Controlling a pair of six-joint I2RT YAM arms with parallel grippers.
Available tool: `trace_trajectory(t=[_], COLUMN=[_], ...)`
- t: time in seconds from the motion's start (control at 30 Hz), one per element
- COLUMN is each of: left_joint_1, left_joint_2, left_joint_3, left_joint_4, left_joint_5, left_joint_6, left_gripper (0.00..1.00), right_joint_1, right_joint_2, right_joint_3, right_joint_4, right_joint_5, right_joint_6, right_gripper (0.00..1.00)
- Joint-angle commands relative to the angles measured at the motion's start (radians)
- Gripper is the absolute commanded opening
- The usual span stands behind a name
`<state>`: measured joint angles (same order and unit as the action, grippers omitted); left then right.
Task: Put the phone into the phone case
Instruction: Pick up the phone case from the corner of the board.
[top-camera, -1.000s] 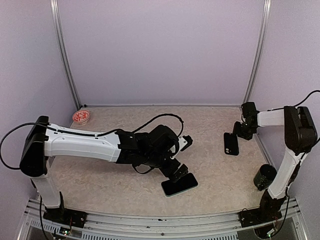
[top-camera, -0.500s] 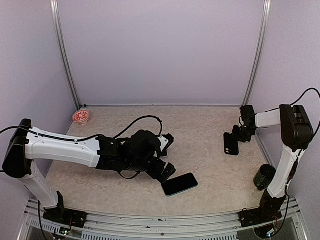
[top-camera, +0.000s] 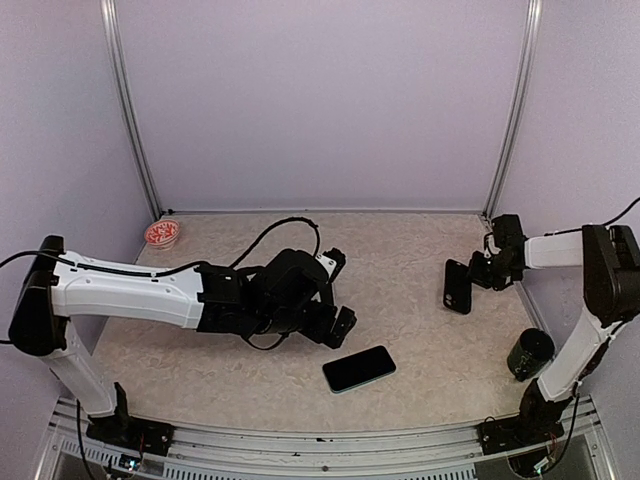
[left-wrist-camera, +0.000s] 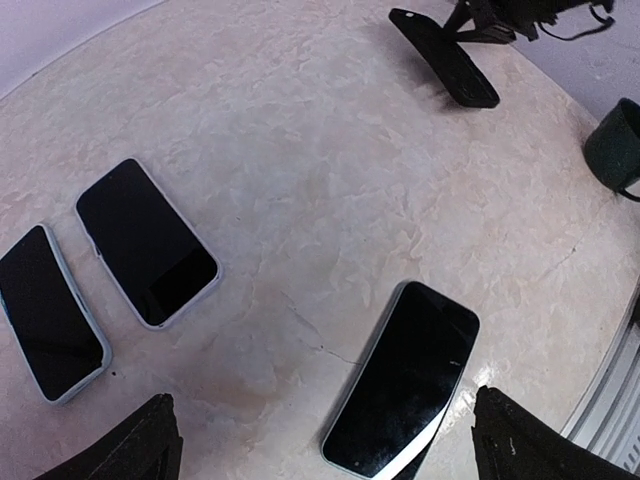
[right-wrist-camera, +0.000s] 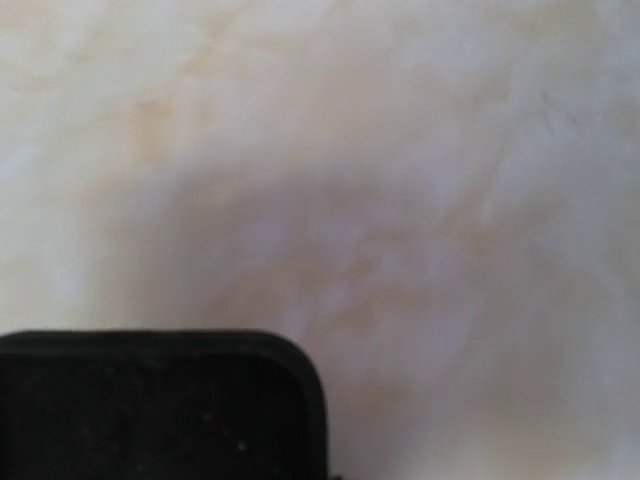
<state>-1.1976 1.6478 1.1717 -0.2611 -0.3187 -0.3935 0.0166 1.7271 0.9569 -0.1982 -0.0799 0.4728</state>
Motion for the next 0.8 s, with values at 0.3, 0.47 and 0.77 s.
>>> trace_trajectory(t=[0.3, 0.47, 0.77], left_joint_1=[-0.007, -0.008, -0.016], left_joint_2=[0.074, 0.06, 0.101], left_joint_3=[0.083, 0.067, 0.103], left_joint_4=[0.285, 0.432, 0.447], left_joint_5=[0.124, 0.252, 0.188], left_joint_6=[-0.067, -0.042, -0.053], left_gripper=[0.99, 0.99, 0.99], right_joint_1=[0.138, 0.216, 0.285], right_joint_2=[-0.564, -0.675, -0.79], right_joint_3=[-0.224, -0.262, -0.307], right_joint_4=[0.112, 0.12, 0.14], right_joint_5=[-0.072, -0.089, -0.107], right_joint_6=[0.296, 0.351, 0.366], right_gripper=[0.0, 0.0, 0.0])
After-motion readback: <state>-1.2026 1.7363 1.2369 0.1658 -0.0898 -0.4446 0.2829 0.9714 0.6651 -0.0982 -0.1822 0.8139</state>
